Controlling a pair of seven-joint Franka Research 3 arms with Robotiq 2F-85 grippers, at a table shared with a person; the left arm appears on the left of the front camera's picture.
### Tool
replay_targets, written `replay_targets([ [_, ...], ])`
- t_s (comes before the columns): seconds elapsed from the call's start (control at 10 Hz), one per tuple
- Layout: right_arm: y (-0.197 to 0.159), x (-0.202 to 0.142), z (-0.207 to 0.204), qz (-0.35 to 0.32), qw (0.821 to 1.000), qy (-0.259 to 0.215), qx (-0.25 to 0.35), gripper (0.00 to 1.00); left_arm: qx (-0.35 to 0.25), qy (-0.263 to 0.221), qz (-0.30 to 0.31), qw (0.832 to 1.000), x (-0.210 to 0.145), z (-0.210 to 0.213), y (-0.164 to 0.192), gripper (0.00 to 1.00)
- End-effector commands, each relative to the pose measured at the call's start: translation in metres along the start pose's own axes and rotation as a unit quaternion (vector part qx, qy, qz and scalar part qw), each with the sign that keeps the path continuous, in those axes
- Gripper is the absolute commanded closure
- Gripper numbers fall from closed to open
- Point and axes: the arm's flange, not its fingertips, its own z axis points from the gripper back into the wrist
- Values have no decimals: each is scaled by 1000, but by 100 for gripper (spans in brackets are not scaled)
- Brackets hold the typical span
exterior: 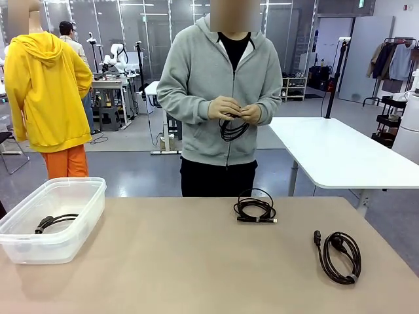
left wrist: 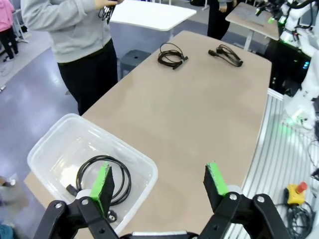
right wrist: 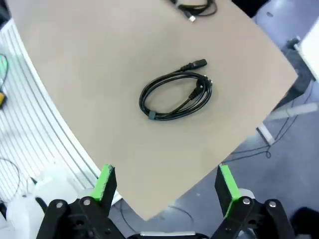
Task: Organize and store the cables.
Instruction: Place the Power Cable into the Organizing box.
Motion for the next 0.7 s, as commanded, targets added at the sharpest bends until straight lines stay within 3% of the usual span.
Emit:
replay_targets([
  [0.0, -29, 27, -28, 62, 996, 57, 9, 0, -6, -10, -9, 1000, 2, 1, 3, 8],
  [0.2, -31, 46, -79, 136, 985, 95, 36, 0, -6, -10, -9, 1000, 2, 1, 3, 8],
  [0.6, -9, 39, -147, 228, 962, 134, 72, 0, -6, -10, -9, 1000, 2, 1, 3, 8],
])
